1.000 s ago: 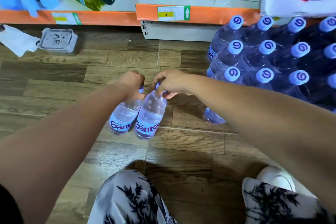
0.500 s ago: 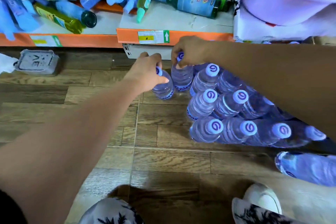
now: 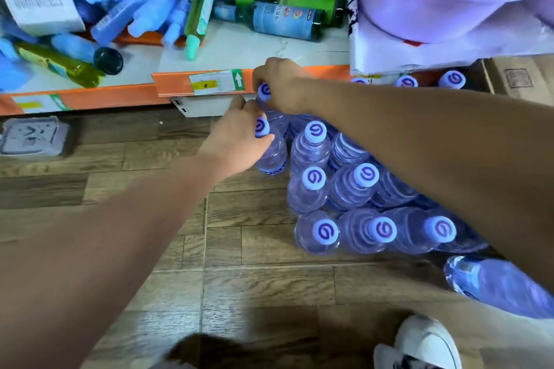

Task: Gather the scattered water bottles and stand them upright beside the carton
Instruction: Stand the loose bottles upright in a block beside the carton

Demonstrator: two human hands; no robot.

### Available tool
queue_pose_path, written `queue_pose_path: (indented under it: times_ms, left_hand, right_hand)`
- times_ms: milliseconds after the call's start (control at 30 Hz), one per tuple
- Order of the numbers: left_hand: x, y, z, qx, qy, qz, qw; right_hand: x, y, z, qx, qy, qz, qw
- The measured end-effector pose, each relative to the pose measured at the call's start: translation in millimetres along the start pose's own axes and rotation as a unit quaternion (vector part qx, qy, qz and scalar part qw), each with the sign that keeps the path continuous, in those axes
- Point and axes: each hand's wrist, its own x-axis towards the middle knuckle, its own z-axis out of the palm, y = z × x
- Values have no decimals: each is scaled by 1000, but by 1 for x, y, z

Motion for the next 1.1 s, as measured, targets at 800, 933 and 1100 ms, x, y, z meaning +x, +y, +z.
queue_pose_path:
  times_ms: [800, 933, 1100]
  left_hand:
    - [-14, 23, 7, 4, -59, -48, 997]
    - [-38, 43, 0, 46, -97, -69, 992]
    - [-65, 84, -10, 76, -79, -23, 994]
  right_hand:
    - [-80, 34, -8, -44, -12, 37, 998]
    - [-136, 44, -35, -53, -26, 56, 997]
    - [-198, 61, -50, -71, -50, 48, 995]
